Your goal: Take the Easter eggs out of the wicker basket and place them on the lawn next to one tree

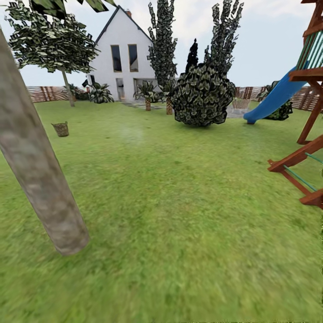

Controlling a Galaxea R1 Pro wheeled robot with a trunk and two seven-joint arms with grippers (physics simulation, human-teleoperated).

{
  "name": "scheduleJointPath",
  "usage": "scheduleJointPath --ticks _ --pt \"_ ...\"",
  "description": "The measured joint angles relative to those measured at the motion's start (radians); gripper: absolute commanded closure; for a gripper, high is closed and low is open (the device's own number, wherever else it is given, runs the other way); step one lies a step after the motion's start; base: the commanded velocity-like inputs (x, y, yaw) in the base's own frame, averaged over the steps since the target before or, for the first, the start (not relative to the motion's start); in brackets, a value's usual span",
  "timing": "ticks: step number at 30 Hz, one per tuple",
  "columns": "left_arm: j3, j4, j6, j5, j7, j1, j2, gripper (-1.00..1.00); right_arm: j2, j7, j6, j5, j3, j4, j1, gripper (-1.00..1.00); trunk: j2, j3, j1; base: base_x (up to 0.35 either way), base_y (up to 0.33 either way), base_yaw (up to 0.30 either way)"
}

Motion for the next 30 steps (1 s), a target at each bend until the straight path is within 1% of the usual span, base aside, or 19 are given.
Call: scheduleJointPath --ticks 13,18,25,30 --pt "0.0 0.0 0.0 0.0 0.0 0.0 0.0 -1.0 0.0 0.0 0.0 -0.001 -0.002 0.0 0.0 -1.0 0.0 -0.018 0.0 0.101 0.0 -0.154" --pt "0.0 0.001 0.0 0.0 -0.001 0.0 0.0 -1.0 0.0 -0.001 0.0 -0.001 -0.003 -0.001 0.0 -1.0 0.0 -0.024 0.0 0.221 0.0 -0.023" --pt "0.0 0.0 0.0 0.0 -0.001 0.0 0.0 -1.0 -0.001 -0.001 0.0 0.008 0.004 -0.002 0.0 -1.0 0.0 -0.026 0.0 0.318 0.0 -0.002" --pt "0.0 -0.001 0.0 0.002 -0.003 0.002 -0.001 -1.0 0.0 -0.003 -0.014 0.01 0.007 -0.003 -0.008 -1.0 0.0 -0.026 0.0 0.0 0.0 0.0"
